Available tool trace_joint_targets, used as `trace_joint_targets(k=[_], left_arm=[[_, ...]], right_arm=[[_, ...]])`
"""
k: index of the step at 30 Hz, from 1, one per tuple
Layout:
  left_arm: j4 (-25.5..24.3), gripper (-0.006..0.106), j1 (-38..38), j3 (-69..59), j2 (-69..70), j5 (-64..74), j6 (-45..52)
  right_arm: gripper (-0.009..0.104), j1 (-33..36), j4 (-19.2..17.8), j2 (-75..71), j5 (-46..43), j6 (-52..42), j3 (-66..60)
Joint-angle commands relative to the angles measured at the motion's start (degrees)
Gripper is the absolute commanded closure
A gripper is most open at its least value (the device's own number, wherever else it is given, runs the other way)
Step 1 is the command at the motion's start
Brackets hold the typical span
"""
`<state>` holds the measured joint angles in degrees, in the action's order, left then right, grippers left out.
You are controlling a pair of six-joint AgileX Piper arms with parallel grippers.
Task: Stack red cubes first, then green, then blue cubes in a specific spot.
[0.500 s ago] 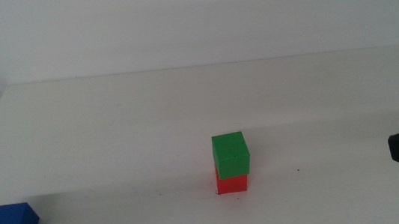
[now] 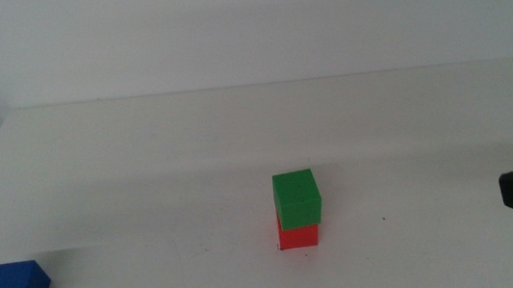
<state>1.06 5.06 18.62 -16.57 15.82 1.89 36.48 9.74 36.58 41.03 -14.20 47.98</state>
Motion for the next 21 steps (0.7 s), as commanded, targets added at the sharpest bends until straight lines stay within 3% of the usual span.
trace_joint_targets(k=[1, 5, 9, 21], left_arm=[[1.63, 0.010, 0.68, 9.47, -7.01, 11.24, 3.21], [2.14, 0.010, 0.68, 26.81, -18.58, 33.44, 6.28], [2.59, 0.010, 0.68, 37.52, -27.40, 45.85, 6.86], [2.44, 0.010, 0.68, 44.68, -44.17, 52.70, 8.62]], right_arm=[[0.006, -0.51, -0.18, -0.24, -0.69, -0.77, -0.30], [0.006, -0.51, -0.18, -0.24, -0.69, -0.77, -0.30], [0.006, -0.51, -0.18, -0.24, -0.69, -0.77, -0.30], [0.006, -0.51, -0.17, -0.24, -0.69, -0.77, -0.30]])
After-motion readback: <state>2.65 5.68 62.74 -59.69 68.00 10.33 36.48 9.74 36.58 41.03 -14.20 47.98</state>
